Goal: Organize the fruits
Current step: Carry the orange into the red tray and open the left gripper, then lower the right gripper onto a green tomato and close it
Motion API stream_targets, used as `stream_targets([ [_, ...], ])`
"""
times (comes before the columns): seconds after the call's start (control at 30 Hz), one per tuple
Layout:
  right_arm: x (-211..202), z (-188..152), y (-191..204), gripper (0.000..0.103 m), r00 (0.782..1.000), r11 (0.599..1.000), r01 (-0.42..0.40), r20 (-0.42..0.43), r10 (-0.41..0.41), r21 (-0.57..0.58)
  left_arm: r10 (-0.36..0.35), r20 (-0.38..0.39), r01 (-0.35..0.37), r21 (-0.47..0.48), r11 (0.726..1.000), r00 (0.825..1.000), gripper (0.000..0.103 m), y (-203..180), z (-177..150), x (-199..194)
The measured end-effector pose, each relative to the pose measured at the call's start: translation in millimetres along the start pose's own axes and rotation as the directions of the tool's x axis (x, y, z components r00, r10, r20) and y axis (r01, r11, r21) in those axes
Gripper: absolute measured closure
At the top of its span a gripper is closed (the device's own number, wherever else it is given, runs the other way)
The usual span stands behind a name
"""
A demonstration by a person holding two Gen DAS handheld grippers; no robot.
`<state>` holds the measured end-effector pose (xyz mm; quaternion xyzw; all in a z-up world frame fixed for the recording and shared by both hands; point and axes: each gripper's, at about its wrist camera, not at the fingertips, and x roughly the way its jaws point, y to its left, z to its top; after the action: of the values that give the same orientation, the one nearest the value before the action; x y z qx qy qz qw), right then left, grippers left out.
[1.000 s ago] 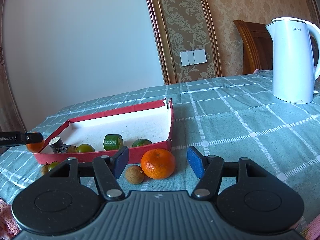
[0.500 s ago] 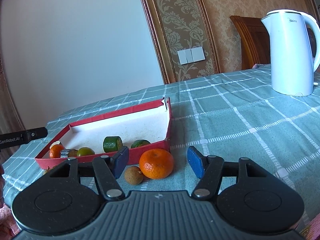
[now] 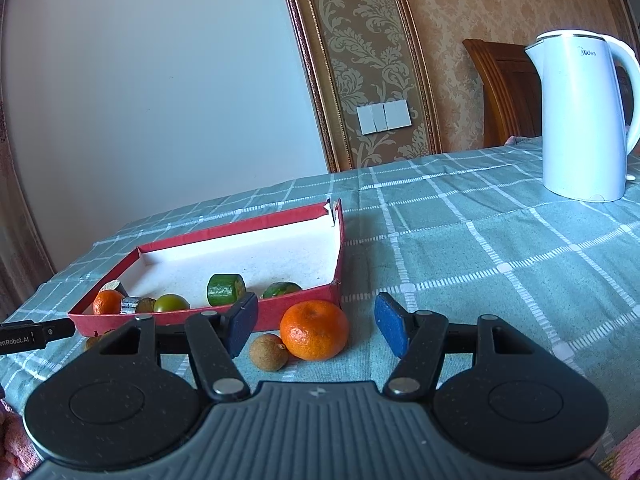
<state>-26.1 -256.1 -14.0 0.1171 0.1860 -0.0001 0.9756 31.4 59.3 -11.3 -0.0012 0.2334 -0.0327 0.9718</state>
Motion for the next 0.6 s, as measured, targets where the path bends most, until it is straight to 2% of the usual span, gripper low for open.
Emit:
stream_targets([
  [0.03,-0.5,-0.4,1.3,0.039,1.000,1.000,-0.001,0.002,0.001,-0.008,0.003,-0.006,-0.003,-0.006,1.000,1.000,0.003,0.8,-0.3,0.4],
  [0.27,-4.1,-1.7,10.5,0.039,1.000,0.998,-0.008,0.012,0.009,-0.066,-0.001,-0.019,0.000,-0.046,0.999,1.000,0.002,7.4,-1.2,0.9],
  [0.5,-6.8,-3.0,35.6,0.039,0.998,0.986,-0.061,-0.044,0.055,-0.157,-0.020,-0.020,0.017,-0.108,0.994,1.000,0.000,16.2,-0.7,1.3],
  [0.57,-8.5,-2.8,47.5,0.031,0.996,0.979,-0.086,-0.054,0.078,-0.187,-0.021,-0.018,0.019,-0.119,0.993,1.000,0.000,18.1,-0.6,1.2],
  [0.6,-9.1,-2.5,54.0,0.024,0.995,0.975,-0.097,-0.056,0.087,-0.202,-0.019,-0.017,0.017,-0.123,0.992,1.000,0.000,18.3,-0.3,1.3],
])
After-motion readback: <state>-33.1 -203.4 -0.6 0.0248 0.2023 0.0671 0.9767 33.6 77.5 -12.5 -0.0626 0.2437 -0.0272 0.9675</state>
